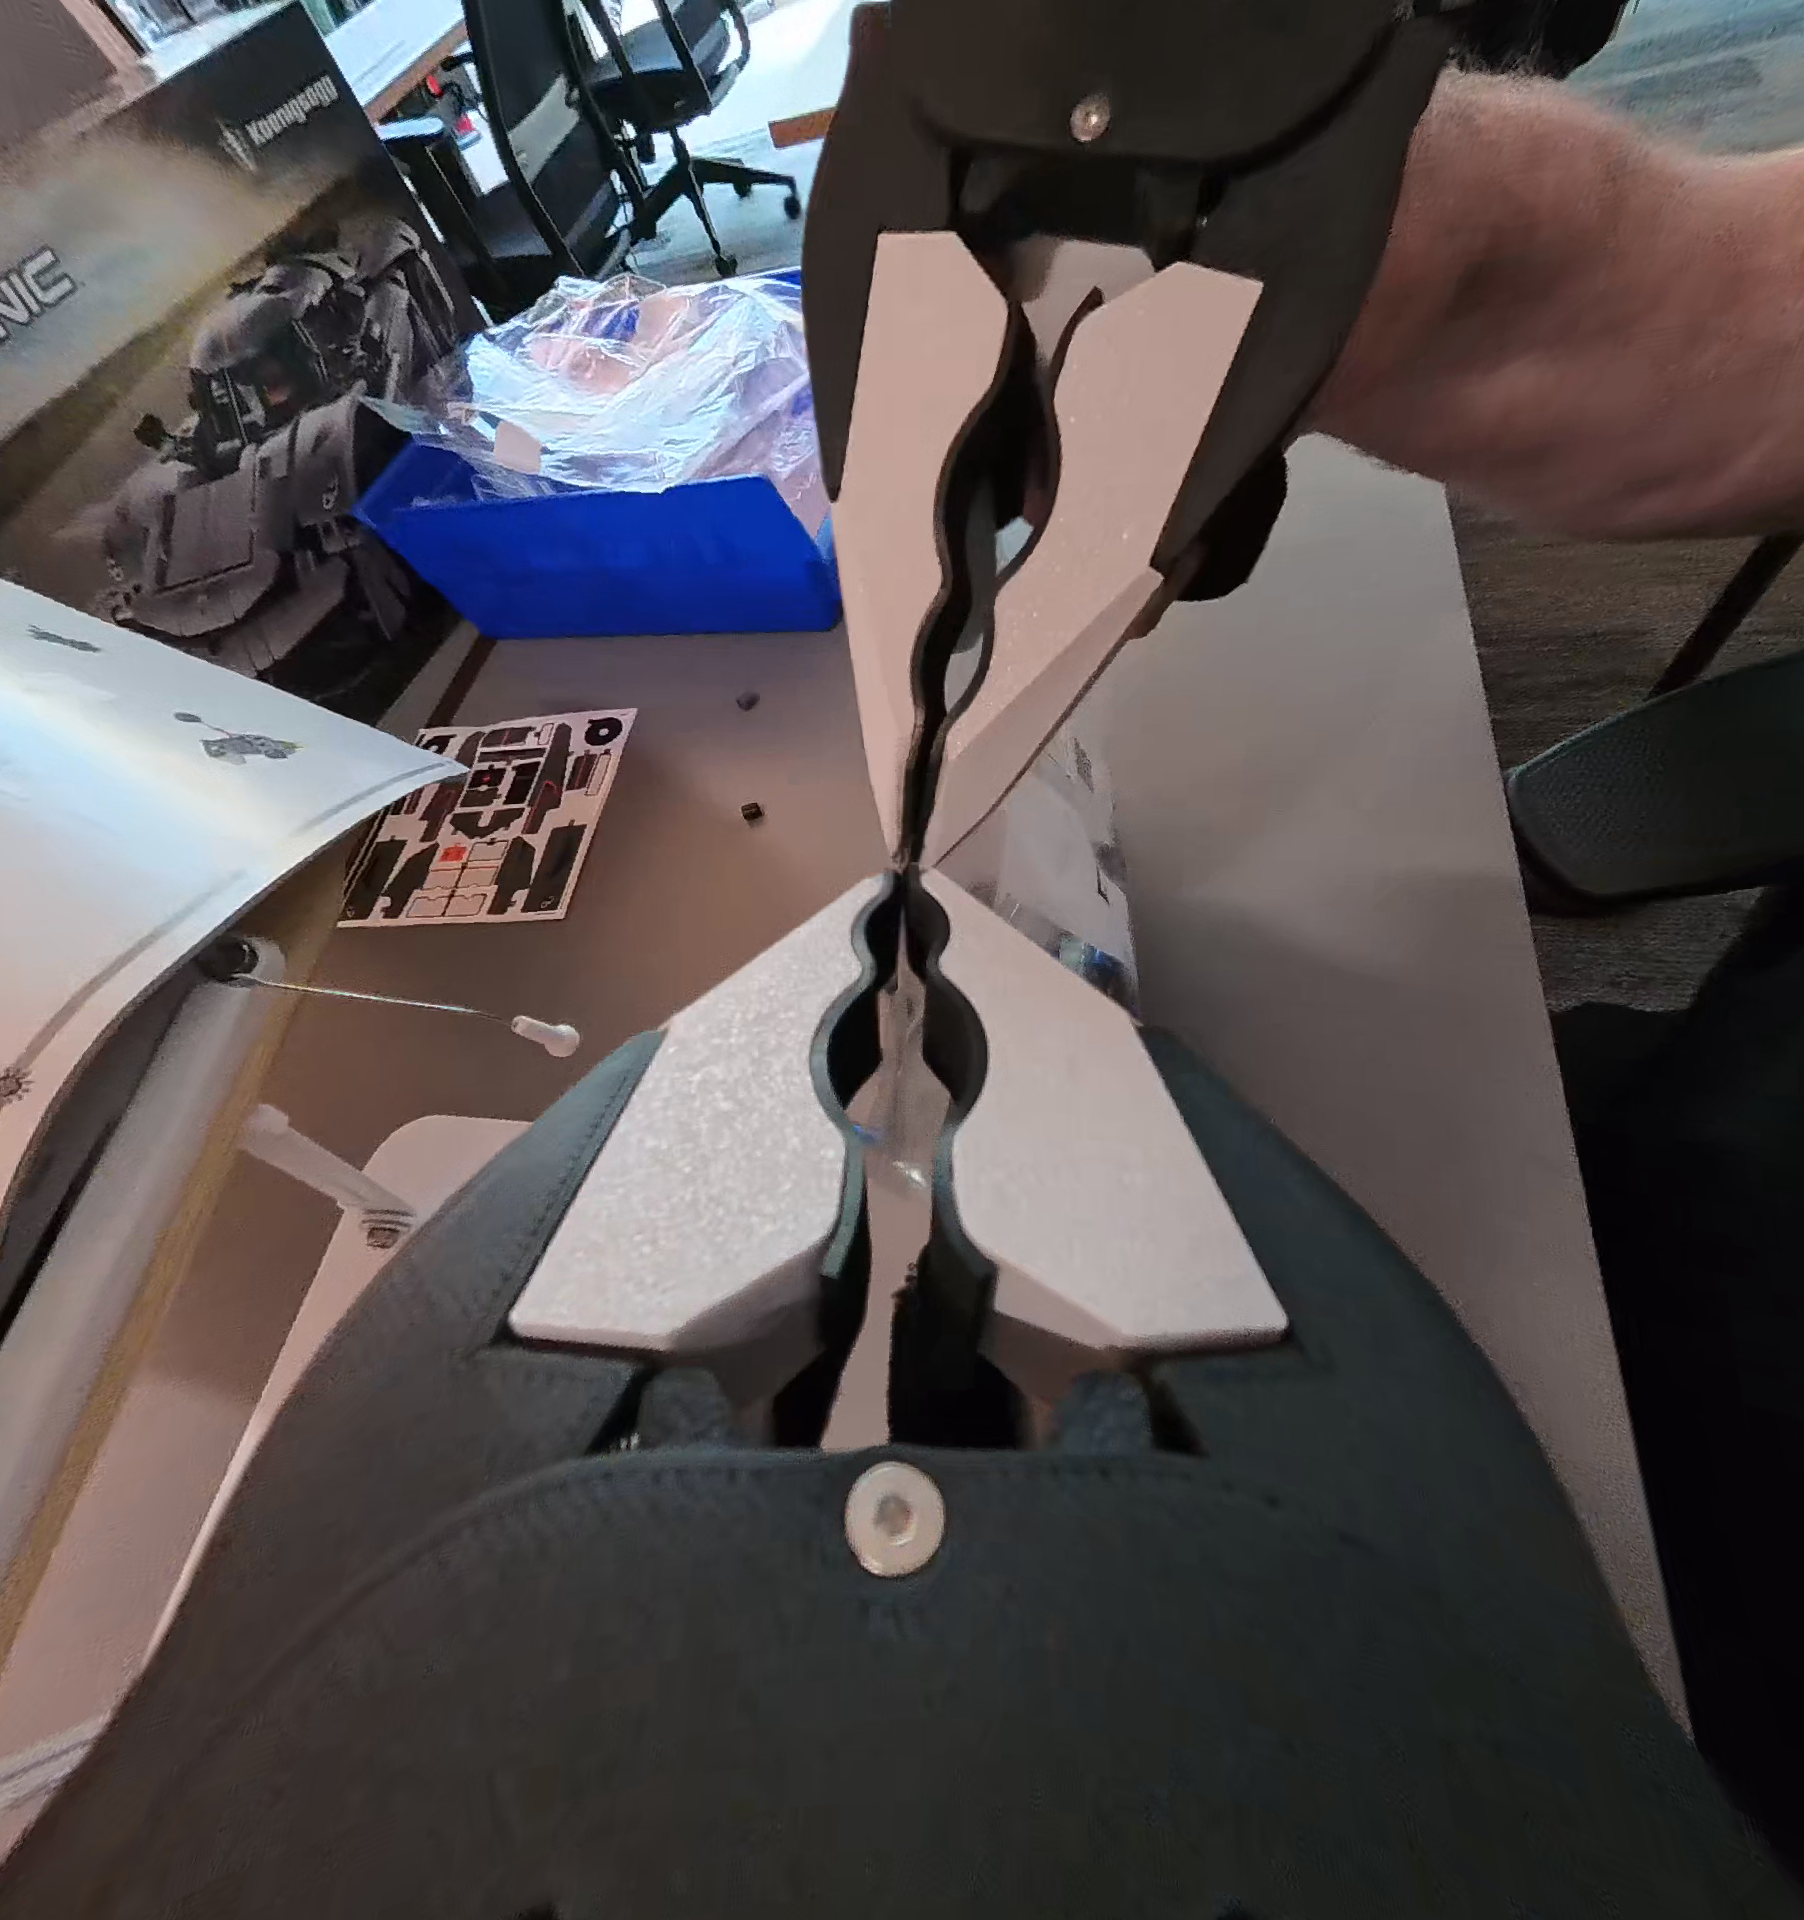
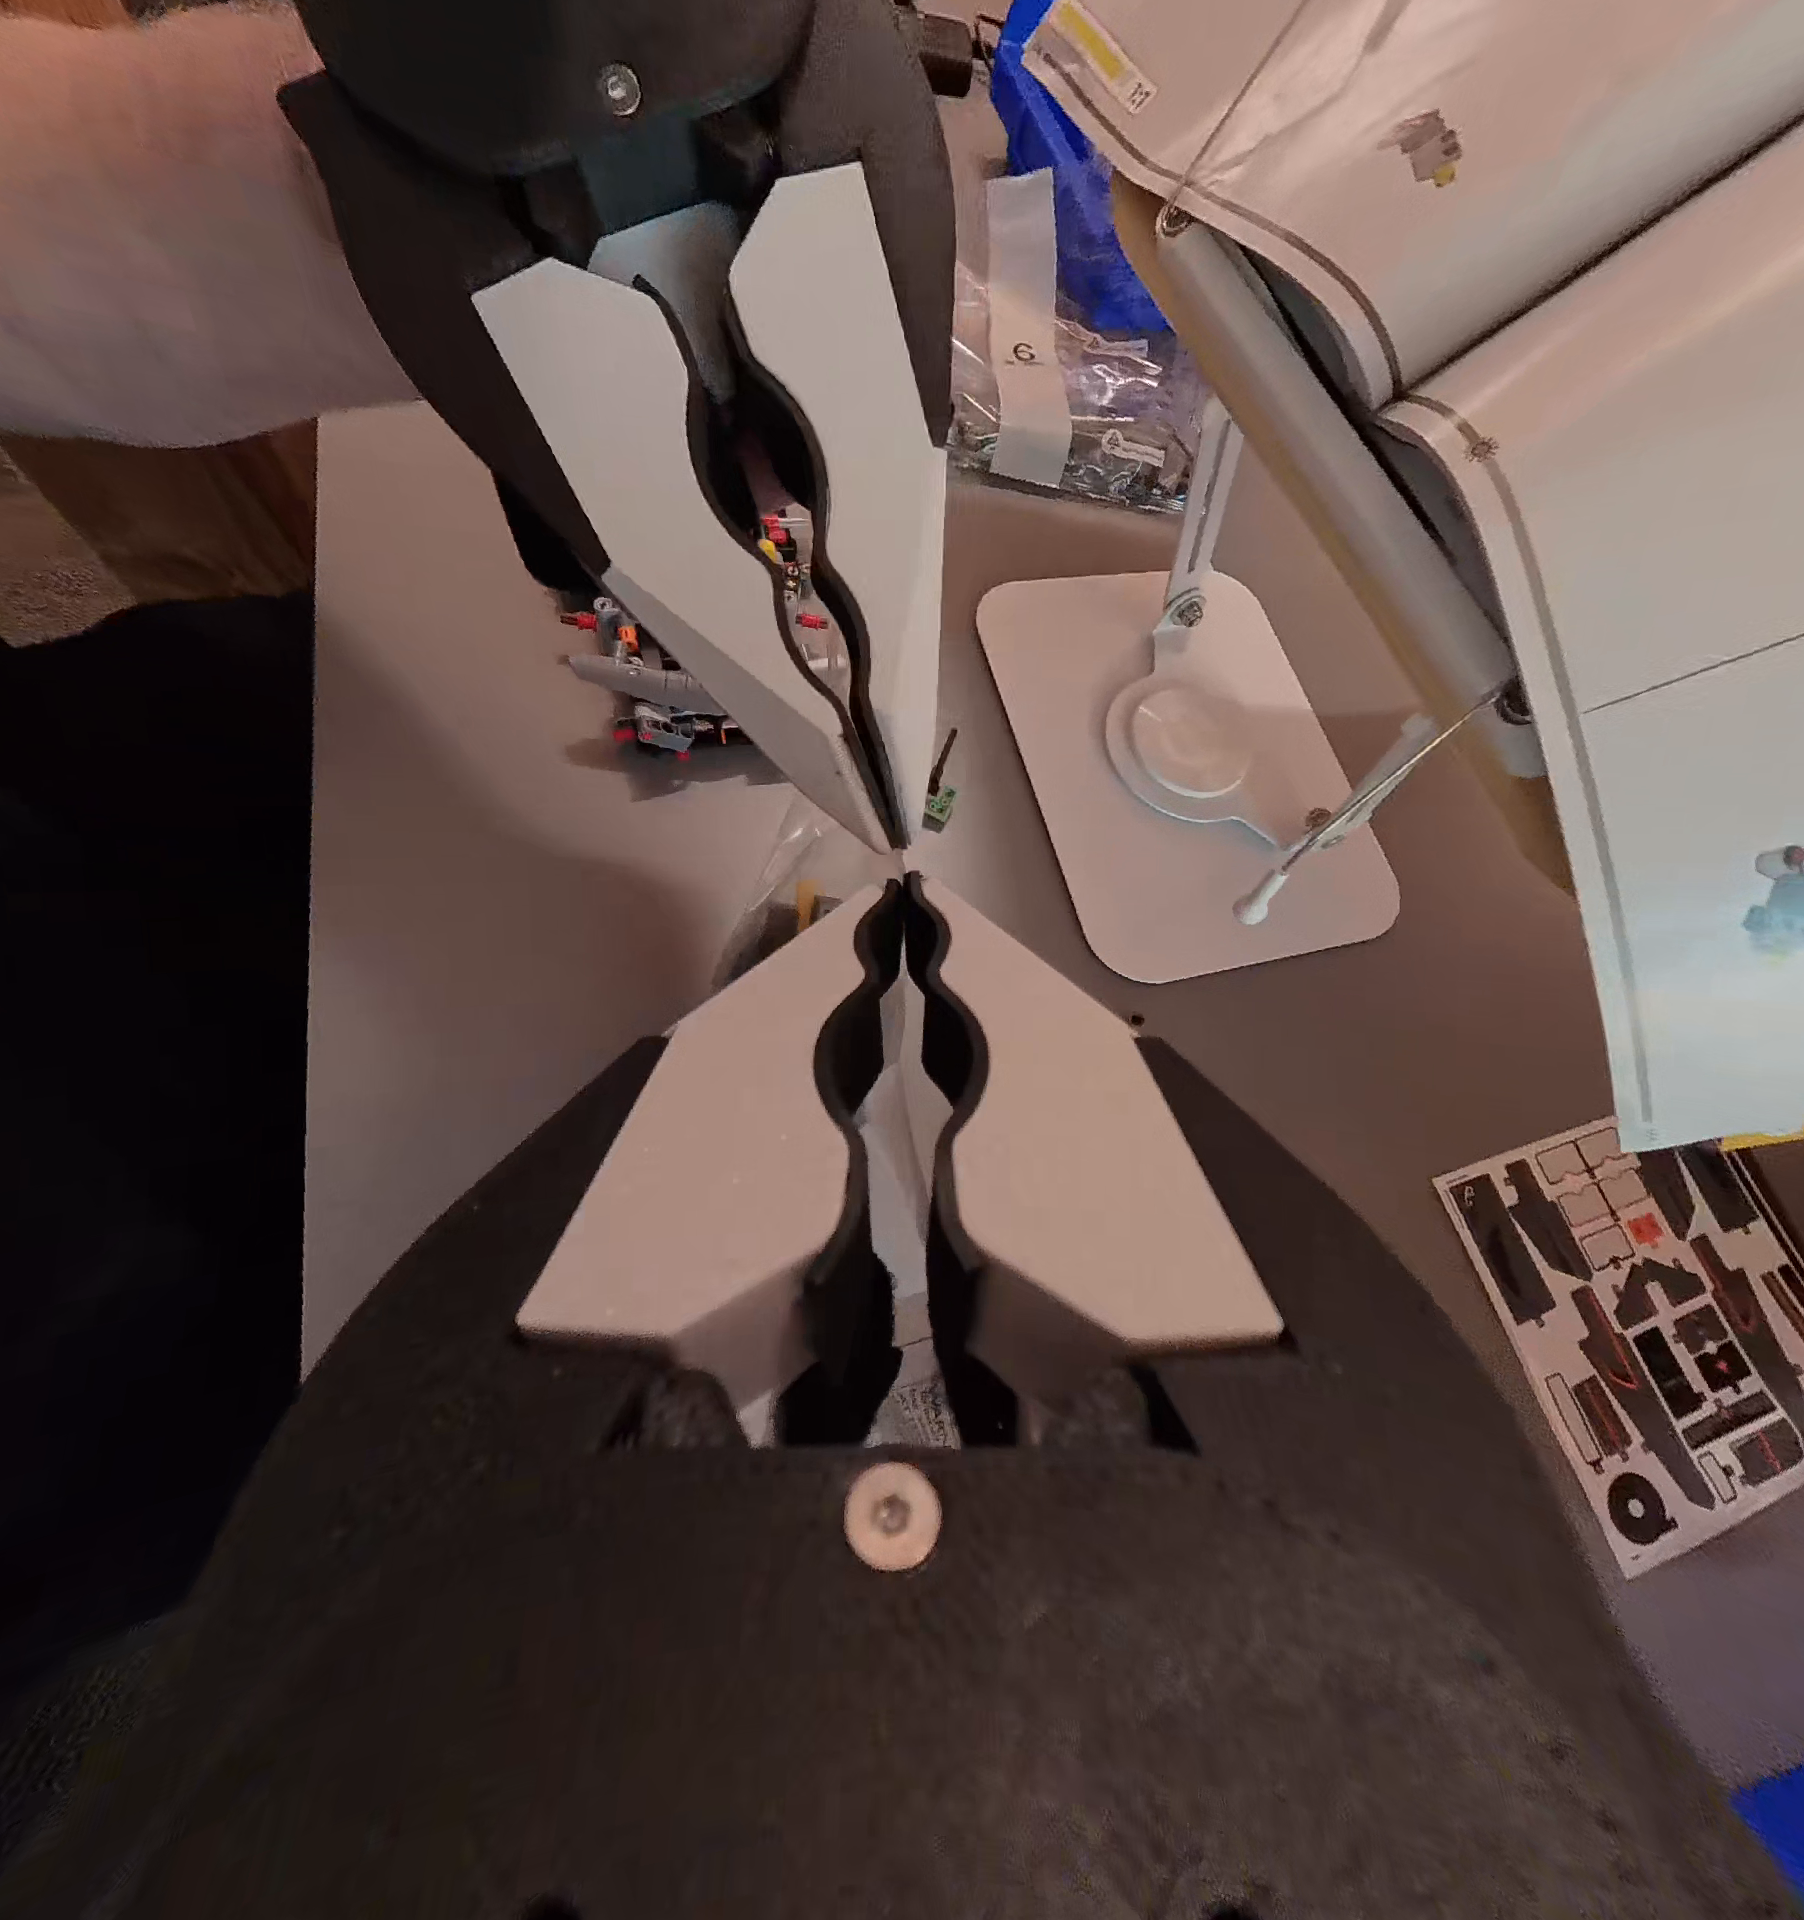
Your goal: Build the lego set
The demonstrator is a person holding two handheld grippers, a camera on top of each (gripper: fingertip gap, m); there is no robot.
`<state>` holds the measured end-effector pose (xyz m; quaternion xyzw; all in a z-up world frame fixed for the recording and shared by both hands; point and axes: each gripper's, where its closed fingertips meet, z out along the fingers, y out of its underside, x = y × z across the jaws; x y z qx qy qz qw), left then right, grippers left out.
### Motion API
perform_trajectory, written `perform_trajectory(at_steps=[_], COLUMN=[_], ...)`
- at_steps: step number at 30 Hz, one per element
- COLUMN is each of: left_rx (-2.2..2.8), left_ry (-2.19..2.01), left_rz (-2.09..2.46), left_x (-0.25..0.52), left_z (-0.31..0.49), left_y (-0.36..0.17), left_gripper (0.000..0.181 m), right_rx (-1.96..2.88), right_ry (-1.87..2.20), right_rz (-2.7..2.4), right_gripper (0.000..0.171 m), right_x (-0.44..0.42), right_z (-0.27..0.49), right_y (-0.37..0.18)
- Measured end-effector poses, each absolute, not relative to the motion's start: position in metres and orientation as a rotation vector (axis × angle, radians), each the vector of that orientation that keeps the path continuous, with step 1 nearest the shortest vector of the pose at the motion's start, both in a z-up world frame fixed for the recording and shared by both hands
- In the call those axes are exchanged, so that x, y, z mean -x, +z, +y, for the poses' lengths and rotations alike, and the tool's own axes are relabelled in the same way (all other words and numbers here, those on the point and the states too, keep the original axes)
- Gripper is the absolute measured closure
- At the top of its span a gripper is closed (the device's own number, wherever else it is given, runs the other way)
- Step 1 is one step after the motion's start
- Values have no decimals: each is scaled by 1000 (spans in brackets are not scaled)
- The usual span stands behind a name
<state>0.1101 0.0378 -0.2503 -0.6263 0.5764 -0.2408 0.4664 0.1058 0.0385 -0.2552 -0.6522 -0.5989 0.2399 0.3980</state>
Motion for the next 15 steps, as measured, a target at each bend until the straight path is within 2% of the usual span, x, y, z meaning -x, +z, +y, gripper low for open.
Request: perform_trajectory(at_steps=[15], left_rx=[1571], left_ry=[-628], left_rz=[1418], left_x=[-112], left_z=[44], left_y=[-257], left_gripper=[181], right_rx=[1589], right_ry=[548], right_rz=[-1506], right_gripper=[171], right_x=[-103], right_z=[44], right_y=[-252])
